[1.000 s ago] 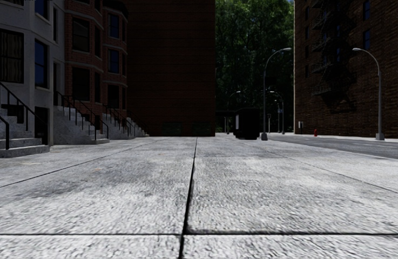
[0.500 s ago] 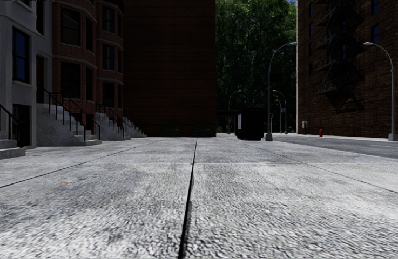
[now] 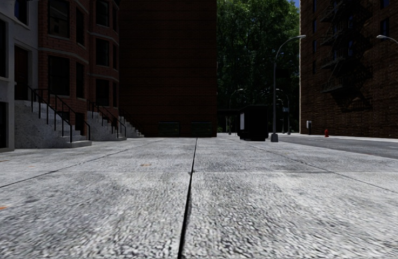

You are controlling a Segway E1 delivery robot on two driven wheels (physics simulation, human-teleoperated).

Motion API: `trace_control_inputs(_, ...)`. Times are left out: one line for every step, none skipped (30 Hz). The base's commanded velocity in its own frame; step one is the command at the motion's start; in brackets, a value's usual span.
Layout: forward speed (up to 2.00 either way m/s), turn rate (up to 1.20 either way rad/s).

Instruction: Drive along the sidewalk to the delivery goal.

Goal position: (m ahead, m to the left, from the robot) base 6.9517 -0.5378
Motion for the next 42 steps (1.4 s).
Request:
trace_control_inputs(2.0, -1.2)
trace_control_inputs(2.0, -1.2)
trace_control_inputs(2.0, -0.58)
trace_control_inputs(2.0, 0.0)
trace_control_inputs(2.0, 0.0)
trace_control_inputs(2.0, 0.0)
trace_control_inputs(2.0, 0.0)
trace_control_inputs(2.0, 0.0)
trace_control_inputs(2.0, 0.0)
trace_control_inputs(2.0, 0.0)
trace_control_inputs(2.0, 0.0)
trace_control_inputs(2.0, 0.0)
trace_control_inputs(2.0, 0.0)
trace_control_inputs(2.0, 0.0)
trace_control_inputs(2.0, 0.0)
trace_control_inputs(2.0, 0.0)
trace_control_inputs(2.0, 0.0)
trace_control_inputs(2.0, 0.0)
trace_control_inputs(2.0, 0.0)
trace_control_inputs(2.0, 0.0)
trace_control_inputs(2.0, 0.0)
trace_control_inputs(2.0, 0.0)
trace_control_inputs(2.0, 0.0)
trace_control_inputs(2.0, 0.0)
trace_control_inputs(2.0, 0.0)
trace_control_inputs(2.0, 0.0)
trace_control_inputs(2.0, 0.0)
trace_control_inputs(2.0, 0.0)
trace_control_inputs(2.0, 0.0)
trace_control_inputs(2.0, 0.0)
trace_control_inputs(2.0, 0.0)
trace_control_inputs(2.0, 0.0)
trace_control_inputs(2.0, 0.0)
trace_control_inputs(2.0, 0.0)
trace_control_inputs(2.0, 0.0)
trace_control_inputs(2.0, 0.0)
trace_control_inputs(2.0, 0.0)
trace_control_inputs(2.0, 0.0)
trace_control_inputs(2.0, 0.0)
trace_control_inputs(2.0, 0.0)
trace_control_inputs(2.0, 0.0)
trace_control_inputs(2.0, 0.0)
